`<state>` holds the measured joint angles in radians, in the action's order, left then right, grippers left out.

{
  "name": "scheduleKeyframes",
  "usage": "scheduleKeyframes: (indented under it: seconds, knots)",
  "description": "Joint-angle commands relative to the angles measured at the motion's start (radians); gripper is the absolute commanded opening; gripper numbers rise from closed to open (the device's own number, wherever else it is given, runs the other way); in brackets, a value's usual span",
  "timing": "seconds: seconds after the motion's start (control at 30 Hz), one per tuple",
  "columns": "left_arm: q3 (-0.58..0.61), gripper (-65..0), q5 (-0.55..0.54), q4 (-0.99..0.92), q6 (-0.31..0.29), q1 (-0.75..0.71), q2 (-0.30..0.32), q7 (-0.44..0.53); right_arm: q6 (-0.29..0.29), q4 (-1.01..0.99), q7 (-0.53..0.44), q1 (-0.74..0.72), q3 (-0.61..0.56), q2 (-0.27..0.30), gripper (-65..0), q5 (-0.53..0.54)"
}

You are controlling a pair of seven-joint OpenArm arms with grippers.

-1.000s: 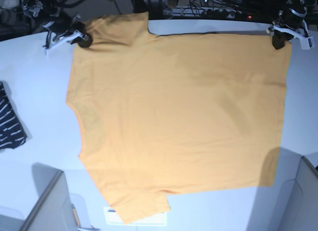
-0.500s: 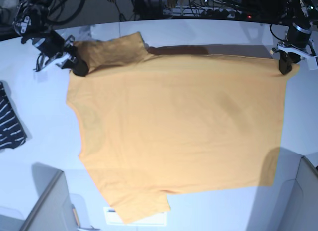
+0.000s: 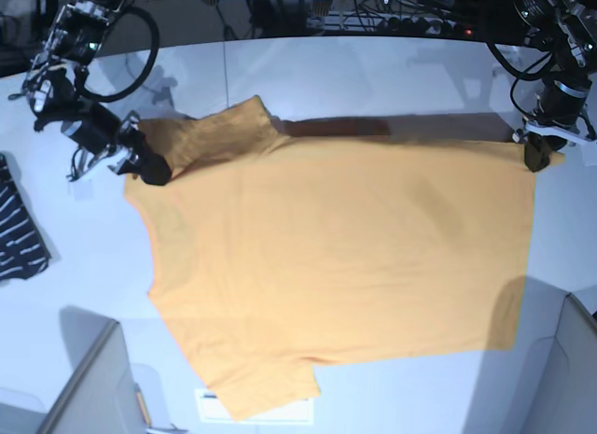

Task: Fold the T-shirt properly

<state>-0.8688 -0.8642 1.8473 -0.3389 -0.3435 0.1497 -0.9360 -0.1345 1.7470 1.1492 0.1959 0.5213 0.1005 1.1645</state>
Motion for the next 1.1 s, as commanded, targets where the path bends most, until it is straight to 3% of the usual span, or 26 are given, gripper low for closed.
scheduleKeyframes:
  seconds: [0.0,0.13,0.47,0.57,0.77,1.07]
  knots:
    - [-0.005,-65.0,-0.003,0.013,0.011,0.013,0.017,0.019,0.017,0.001,-0.013,-0.028,-0.002,0.012,-65.0,0.025]
    - [-0.002,-65.0,0.096,-0.008,0.021,0.065,0.014,0.018,0.071,-0.046,-0.011,-0.095,-0.003,0.014,-65.0,0.022]
    - [0.101,-65.0,0.234,-0.119,0.019,0.174,0.017,0.016,0.072,-0.186,-0.021,-0.253,-0.072,0.025,-65.0,-0.105]
    - [0.11,-65.0,0.236,-0.15,0.021,0.205,0.017,0.018,0.072,-0.253,-0.021,-0.306,-0.072,0.025,-65.0,-0.143]
    - [0.167,-65.0,0.236,-0.226,0.024,0.261,0.074,0.019,0.063,-0.361,-0.028,-0.382,-0.074,0.017,-65.0,-0.206]
    - [0.244,-65.0,0.236,-0.406,0.024,0.364,0.115,0.022,0.063,-0.562,-0.146,-0.444,-0.077,0.025,-65.0,-0.208]
